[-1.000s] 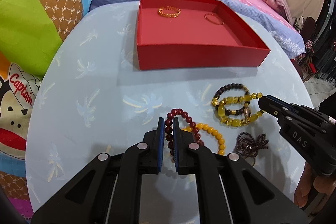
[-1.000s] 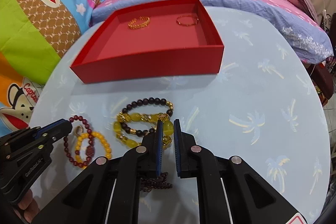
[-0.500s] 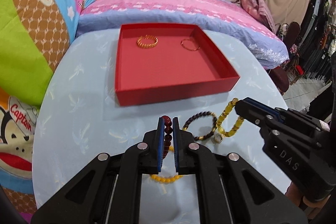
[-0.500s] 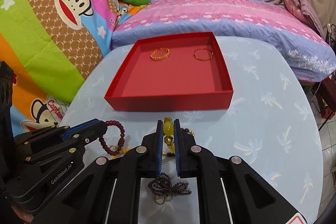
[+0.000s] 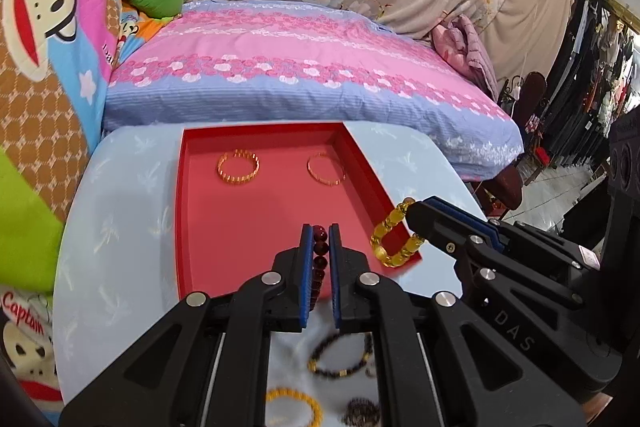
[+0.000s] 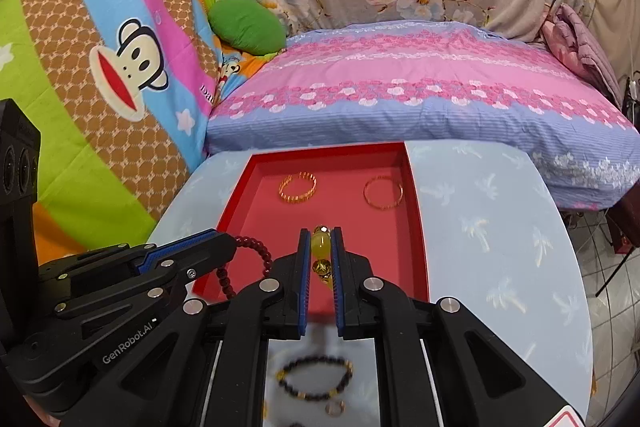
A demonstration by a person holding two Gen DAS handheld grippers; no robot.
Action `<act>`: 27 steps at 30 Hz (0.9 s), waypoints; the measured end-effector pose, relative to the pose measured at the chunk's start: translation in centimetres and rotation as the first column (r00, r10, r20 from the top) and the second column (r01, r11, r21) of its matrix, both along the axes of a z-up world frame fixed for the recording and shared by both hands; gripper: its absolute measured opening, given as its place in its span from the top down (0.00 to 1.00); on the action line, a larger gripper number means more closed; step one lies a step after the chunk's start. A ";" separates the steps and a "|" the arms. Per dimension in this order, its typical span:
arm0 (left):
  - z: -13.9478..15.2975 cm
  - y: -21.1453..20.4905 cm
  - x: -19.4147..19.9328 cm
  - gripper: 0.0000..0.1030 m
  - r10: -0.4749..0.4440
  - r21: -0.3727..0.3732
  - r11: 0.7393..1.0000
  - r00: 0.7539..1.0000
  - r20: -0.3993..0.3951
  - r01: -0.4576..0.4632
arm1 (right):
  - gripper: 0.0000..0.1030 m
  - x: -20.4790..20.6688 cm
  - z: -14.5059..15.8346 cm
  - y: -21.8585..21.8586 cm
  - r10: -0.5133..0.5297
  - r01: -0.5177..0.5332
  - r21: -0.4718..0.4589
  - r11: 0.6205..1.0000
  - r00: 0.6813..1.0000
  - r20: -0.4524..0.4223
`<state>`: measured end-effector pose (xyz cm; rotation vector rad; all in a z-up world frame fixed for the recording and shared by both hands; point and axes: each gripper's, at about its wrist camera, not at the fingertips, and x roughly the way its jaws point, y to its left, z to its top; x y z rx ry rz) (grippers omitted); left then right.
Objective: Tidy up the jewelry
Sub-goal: 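Carry both bead bracelets into the red tray and open both tools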
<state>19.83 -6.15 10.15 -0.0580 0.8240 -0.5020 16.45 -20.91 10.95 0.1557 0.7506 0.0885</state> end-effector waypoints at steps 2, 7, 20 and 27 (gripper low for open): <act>0.0 -0.4 1.6 0.93 -0.004 -0.010 1.000 1.000 -0.006 0.004 | 0.91 1.8 0.0 -0.2 -0.002 0.002 0.003 1.000 1.000 -0.002; -1.1 -1.0 5.6 0.93 -0.003 -0.039 0.999 0.999 -0.048 0.001 | 0.91 5.6 -1.1 -0.6 0.001 0.001 0.050 0.999 1.000 -0.032; -10.0 -0.1 11.7 0.93 0.077 0.126 0.990 0.986 -0.151 -0.059 | 0.91 11.1 -8.2 -1.4 -0.037 0.032 -0.038 0.999 0.988 -0.148; -11.8 0.9 12.3 0.93 0.113 0.180 0.980 0.980 -0.161 -0.083 | 0.91 11.8 -10.1 -2.5 -0.075 0.063 -0.072 0.995 0.981 -0.178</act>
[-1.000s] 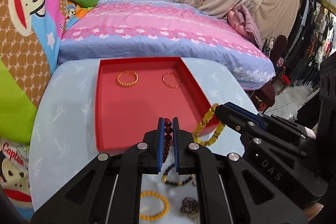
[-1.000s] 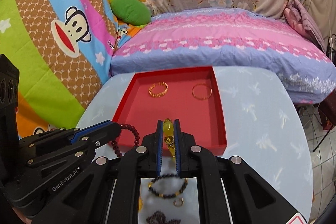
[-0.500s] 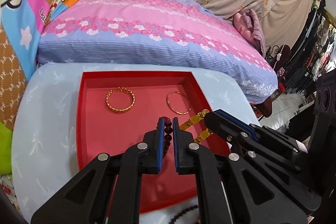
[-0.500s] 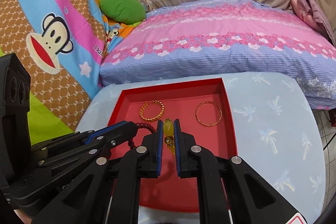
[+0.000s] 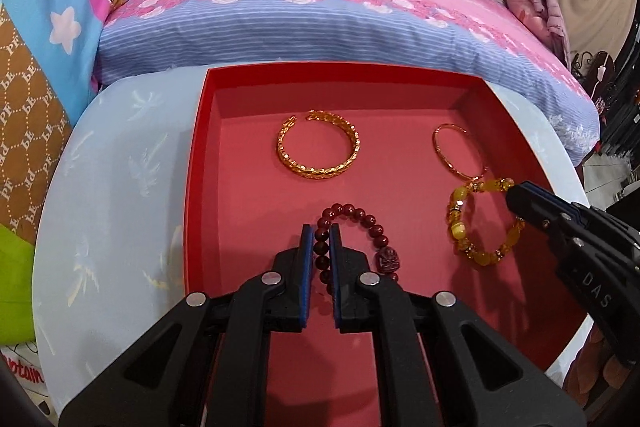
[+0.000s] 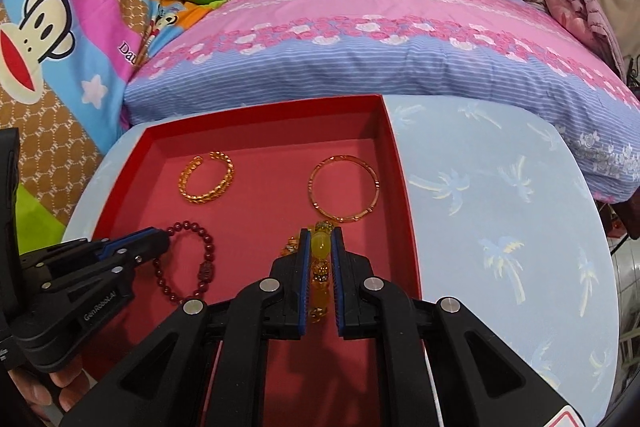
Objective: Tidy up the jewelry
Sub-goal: 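Carry both bead bracelets into the red tray and open both tools, then withdraw both open tools from the tray toward the remaining bracelets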
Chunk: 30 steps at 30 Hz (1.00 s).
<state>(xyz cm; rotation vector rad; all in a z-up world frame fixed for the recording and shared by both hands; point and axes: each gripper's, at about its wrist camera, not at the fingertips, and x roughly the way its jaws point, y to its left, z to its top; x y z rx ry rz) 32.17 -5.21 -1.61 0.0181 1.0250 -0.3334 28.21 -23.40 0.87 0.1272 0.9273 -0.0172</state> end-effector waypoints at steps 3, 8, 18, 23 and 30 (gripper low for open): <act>-0.1 -0.3 0.0 0.92 0.002 0.030 1.000 1.000 0.015 -0.002 | 0.91 0.1 -0.3 -0.1 -0.005 0.005 -0.008 1.000 1.000 -0.004; 0.1 -0.5 -0.1 0.89 0.015 0.050 0.999 0.999 0.031 -0.016 | 0.88 0.1 -0.5 -0.2 -0.021 0.021 -0.025 0.999 1.000 0.006; 1.3 0.1 -0.8 0.56 0.054 0.039 0.998 0.997 0.062 -0.057 | 0.87 -1.4 1.1 -0.4 -0.028 0.028 -0.002 1.000 0.999 0.044; 2.6 0.9 -2.5 0.56 0.064 0.036 0.997 0.994 0.090 -0.067 | 0.86 -3.6 2.6 -0.3 -0.024 0.024 0.015 1.000 0.997 0.070; 4.5 2.4 -6.8 0.56 0.075 0.011 0.997 0.990 0.118 -0.077 | 0.82 -8.0 4.2 0.3 -0.006 0.006 0.008 1.000 0.995 0.096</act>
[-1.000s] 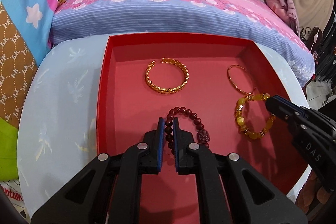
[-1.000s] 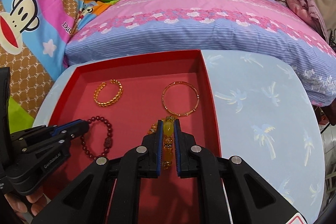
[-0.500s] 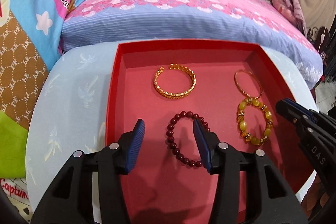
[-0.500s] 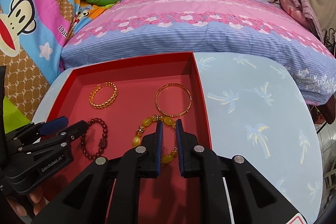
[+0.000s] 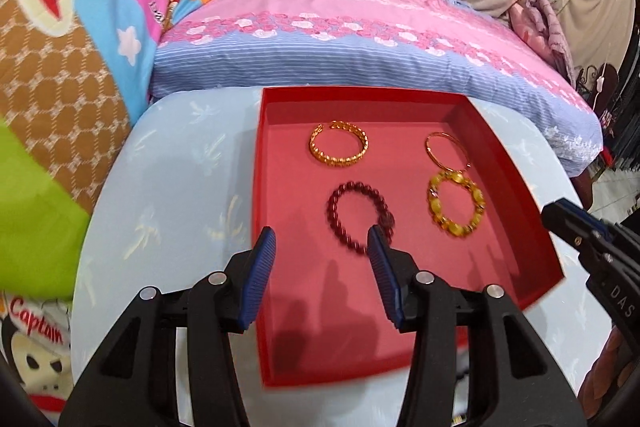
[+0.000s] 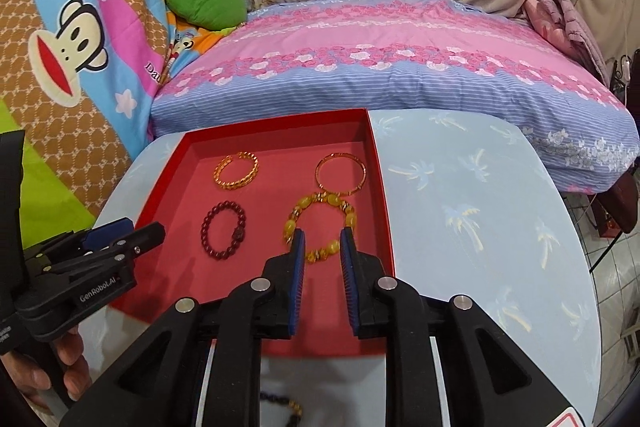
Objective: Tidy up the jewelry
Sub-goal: 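Withdraw both open tools from the tray toward the remaining bracelets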
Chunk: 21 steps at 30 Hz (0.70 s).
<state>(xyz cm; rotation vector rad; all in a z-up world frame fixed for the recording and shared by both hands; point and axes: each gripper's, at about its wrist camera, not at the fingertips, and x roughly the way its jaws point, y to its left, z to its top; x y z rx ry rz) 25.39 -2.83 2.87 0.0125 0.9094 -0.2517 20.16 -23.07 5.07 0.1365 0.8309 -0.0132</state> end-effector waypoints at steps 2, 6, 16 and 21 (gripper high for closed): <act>0.4 0.4 -1.4 0.56 0.003 -0.014 1.000 1.000 0.003 -0.002 | 0.82 -1.5 0.2 0.2 0.004 -0.004 0.004 1.000 1.000 -0.003; 0.8 0.9 -4.2 0.56 0.000 -0.021 1.000 1.000 0.002 0.000 | 0.82 -4.1 -0.1 0.4 0.014 -0.013 0.008 1.000 1.000 -0.022; -1.4 1.7 -10.4 0.56 -0.013 -0.010 1.000 0.998 -0.065 0.012 | 0.82 -10.0 -2.2 1.1 0.015 -0.013 0.018 1.000 0.996 -0.088; -3.0 1.9 -13.2 0.56 -0.022 -0.002 1.000 0.994 -0.105 0.022 | 0.82 -11.9 -3.0 1.2 0.010 -0.007 0.029 1.000 0.994 -0.111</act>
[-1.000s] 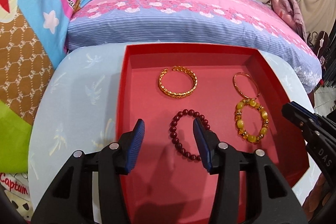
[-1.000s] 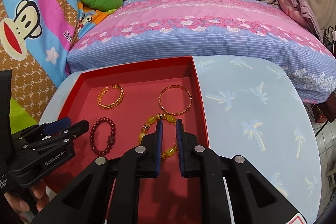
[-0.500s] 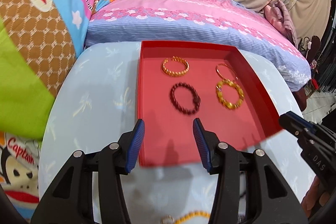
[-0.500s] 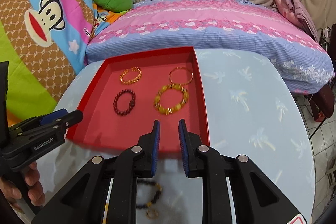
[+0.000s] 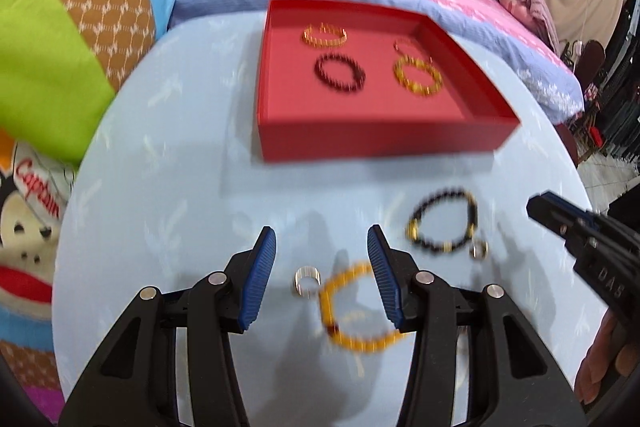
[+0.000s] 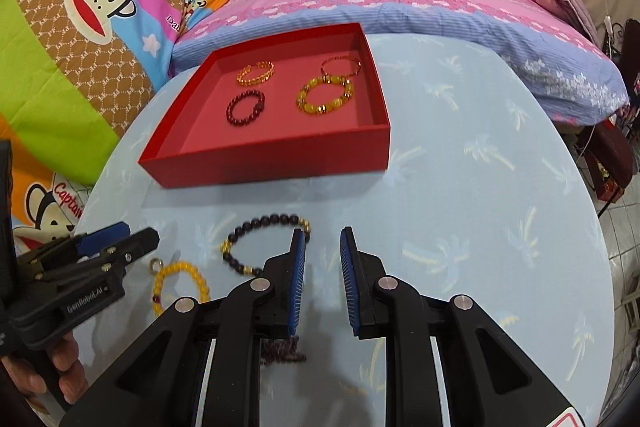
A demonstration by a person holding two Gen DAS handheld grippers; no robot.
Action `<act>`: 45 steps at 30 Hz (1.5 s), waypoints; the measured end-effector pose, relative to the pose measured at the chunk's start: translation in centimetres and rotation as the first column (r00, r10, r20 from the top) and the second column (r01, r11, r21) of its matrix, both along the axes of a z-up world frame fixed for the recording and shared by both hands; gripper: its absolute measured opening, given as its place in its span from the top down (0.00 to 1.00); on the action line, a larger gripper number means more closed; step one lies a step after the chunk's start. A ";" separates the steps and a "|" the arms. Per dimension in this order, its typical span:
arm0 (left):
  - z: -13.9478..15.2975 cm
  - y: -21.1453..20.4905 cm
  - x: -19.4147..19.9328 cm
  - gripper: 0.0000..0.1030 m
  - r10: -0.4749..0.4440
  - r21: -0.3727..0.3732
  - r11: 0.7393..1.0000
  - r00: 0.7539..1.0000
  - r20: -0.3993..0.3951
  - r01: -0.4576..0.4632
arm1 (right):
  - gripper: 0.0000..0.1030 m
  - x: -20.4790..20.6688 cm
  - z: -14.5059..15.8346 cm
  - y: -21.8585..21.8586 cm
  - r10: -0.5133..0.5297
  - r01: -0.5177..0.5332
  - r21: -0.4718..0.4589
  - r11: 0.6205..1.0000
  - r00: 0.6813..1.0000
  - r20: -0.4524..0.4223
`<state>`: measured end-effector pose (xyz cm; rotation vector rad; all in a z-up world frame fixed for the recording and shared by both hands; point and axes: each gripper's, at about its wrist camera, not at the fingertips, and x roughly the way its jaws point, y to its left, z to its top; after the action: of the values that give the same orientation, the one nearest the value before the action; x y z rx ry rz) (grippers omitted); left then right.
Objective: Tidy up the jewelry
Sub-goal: 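Withdraw both open tools from the tray toward the remaining bracelets, then grasp the amber bead bracelet with the left tool while the right tool grasps the black bead bracelet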
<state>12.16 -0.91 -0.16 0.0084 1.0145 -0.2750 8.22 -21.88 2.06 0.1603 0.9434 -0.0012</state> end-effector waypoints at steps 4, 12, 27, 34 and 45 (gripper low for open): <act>-1.3 0.4 -2.0 0.56 0.001 0.002 1.000 0.999 -0.036 -0.001 | 0.82 -1.3 -0.5 0.1 0.001 -0.001 0.003 1.000 1.000 -0.013; -2.7 0.3 -3.7 0.56 0.009 0.014 1.000 0.998 -0.061 -0.008 | 0.82 -2.7 -1.5 0.7 0.011 -0.011 0.006 1.000 0.999 -0.038; -2.9 -0.6 -4.2 0.93 -0.023 0.113 0.993 1.000 0.010 0.022 | 0.82 -2.0 -1.8 1.8 0.028 -0.028 -0.007 1.000 0.999 -0.043; -2.9 -0.5 -4.0 0.93 -0.019 0.096 0.995 1.000 -0.006 0.019 | 0.82 -0.2 -2.3 2.6 0.038 -0.039 -0.013 0.999 0.998 -0.041; -2.9 -0.3 -3.8 0.93 -0.019 0.077 0.997 1.000 -0.016 0.021 | 0.82 2.1 -3.3 2.8 0.024 -0.026 -0.028 0.999 0.998 -0.054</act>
<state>8.41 -1.20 -3.07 0.0868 1.0405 -0.2542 10.31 -19.11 -1.23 0.1221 0.9981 0.0042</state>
